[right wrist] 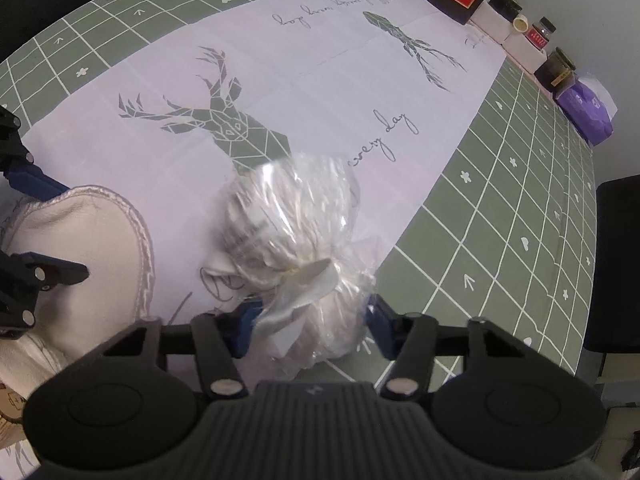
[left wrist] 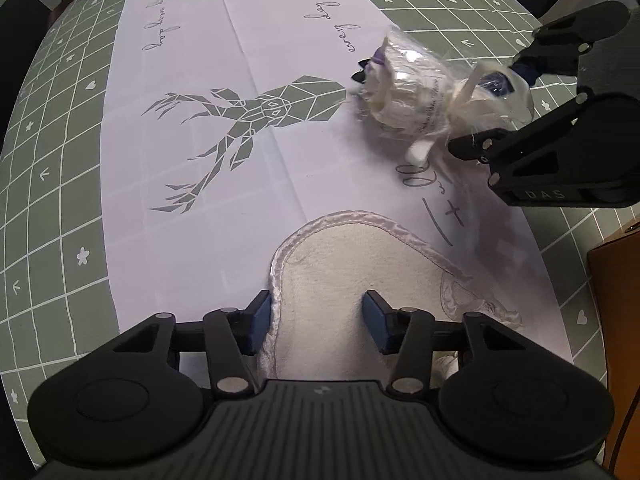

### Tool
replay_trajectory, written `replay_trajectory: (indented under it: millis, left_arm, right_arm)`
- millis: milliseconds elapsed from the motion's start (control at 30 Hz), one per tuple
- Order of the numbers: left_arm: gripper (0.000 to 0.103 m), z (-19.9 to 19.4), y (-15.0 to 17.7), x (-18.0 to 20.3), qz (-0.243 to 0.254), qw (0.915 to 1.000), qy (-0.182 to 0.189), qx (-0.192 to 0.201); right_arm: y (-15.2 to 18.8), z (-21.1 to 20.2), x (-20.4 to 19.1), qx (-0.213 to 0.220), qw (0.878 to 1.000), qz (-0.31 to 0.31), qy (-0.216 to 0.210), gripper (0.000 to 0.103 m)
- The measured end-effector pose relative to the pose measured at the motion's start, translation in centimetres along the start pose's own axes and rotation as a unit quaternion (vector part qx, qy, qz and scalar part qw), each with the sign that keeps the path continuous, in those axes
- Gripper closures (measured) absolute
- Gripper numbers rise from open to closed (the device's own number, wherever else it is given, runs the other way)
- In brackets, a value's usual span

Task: Organize soft objects
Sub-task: 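Grasp the white cloth pad with the left gripper while the right grasps the plastic-wrapped bundle, then carry the cloth pad and wrapped bundle over the orange box with both grippers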

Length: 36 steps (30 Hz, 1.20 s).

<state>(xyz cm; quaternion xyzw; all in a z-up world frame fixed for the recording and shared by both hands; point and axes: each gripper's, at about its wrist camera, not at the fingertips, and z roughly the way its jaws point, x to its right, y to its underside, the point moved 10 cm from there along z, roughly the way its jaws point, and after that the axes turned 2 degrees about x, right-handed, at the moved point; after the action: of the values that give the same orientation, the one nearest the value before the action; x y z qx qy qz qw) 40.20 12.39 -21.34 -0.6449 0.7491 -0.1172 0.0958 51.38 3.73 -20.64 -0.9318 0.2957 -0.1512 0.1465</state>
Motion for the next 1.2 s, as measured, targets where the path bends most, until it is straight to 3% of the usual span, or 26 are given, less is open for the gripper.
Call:
replay_trajectory:
  millis: [133,200,400,500,567,767,1200]
  left_arm:
    - [0.063,-0.3,0.1,0.9,0.018,0.9997,-0.010,0.012]
    - [0.073,-0.5,0.2,1.1,0.023,0.9994,-0.017,0.021]
    - [0.092,-0.9,-0.2,0.6,0.010,0.9985,-0.026,0.048]
    - [0.093,-1.3,-0.6,-0.5,-0.007,0.9968,-0.045,0.065]
    - [0.093,-1.8,-0.7,-0.9,-0.030,0.9968,-0.028,0.069]
    - [0.093,-4.6,-1.3,-1.6,-0.050,0.9922,-0.033,0.109]
    - [0.093,-14.7,-2.3,-0.9,-0.039,0.9739,-0.057,0.216]
  right_arm:
    - [0.5,0.4,-0.8,-0.005,1.000,-0.020,0.006,0.068]
    - [0.6,0.2,-1.0,-0.004,1.000,-0.020,0.009,0.072]
    - [0.8,-0.9,-1.1,0.004,1.000,-0.014,0.006,0.074]
    - [1.0,-1.7,-1.2,0.009,1.000,-0.013,0.008,0.074]
    - [1.2,-2.3,-1.4,0.011,1.000,-0.011,0.007,0.074]
    - [1.4,-3.9,-1.6,0.018,1.000,-0.005,0.011,0.074]
    - [1.6,-11.2,-2.4,0.054,0.998,0.022,0.012,0.074]
